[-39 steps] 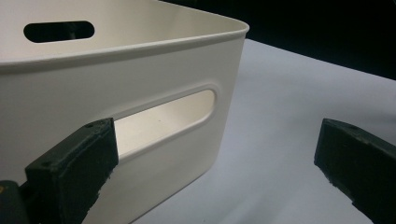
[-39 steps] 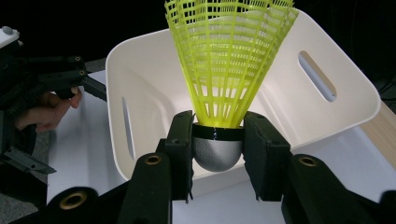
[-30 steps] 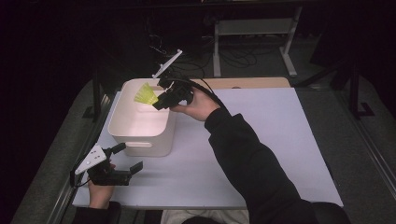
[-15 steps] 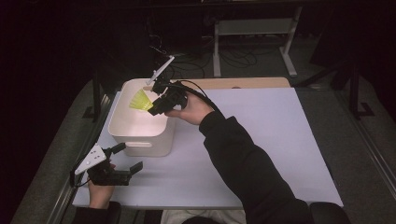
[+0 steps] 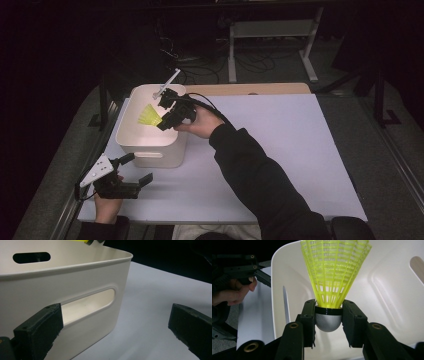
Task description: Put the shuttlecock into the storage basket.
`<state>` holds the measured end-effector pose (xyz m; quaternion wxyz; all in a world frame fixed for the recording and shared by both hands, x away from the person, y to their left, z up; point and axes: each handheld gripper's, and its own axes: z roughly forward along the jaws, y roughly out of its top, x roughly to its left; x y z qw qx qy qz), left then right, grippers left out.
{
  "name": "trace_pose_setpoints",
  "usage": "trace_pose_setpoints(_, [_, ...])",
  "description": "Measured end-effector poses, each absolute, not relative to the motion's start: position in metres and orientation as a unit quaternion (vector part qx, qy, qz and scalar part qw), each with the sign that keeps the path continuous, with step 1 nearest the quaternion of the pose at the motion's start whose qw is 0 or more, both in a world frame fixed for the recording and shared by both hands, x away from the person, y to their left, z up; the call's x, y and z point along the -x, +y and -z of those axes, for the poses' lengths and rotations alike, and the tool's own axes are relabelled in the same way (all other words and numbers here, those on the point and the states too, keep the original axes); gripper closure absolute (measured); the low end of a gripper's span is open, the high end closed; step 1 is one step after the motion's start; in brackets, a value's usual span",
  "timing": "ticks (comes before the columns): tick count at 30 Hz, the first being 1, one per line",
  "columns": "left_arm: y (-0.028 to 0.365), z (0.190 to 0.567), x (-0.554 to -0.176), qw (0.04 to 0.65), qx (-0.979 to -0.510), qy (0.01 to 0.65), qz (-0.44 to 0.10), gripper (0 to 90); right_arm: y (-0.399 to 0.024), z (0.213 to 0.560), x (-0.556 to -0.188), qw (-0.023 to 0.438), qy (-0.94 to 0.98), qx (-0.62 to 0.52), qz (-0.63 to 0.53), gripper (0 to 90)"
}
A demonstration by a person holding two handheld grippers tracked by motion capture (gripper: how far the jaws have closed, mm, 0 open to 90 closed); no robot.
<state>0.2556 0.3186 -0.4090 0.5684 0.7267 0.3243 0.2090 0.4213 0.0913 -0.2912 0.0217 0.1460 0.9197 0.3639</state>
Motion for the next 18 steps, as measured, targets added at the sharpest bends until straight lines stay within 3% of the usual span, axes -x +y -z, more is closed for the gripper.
trace_pose_setpoints(14, [0.319, 0.409, -0.256, 0.568, -0.727, 0.324, -0.209, 0.0, 0.097, 0.303, -0.423, 0.007, 0.918, -0.150, -0.366, 62.5])
trace_pose_setpoints(18, [0.319, 0.409, -0.256, 0.568, -0.727, 0.325, -0.208, 0.0, 0.095, 0.302, -0.424, 0.006, 0.917, -0.152, -0.368, 48.6])
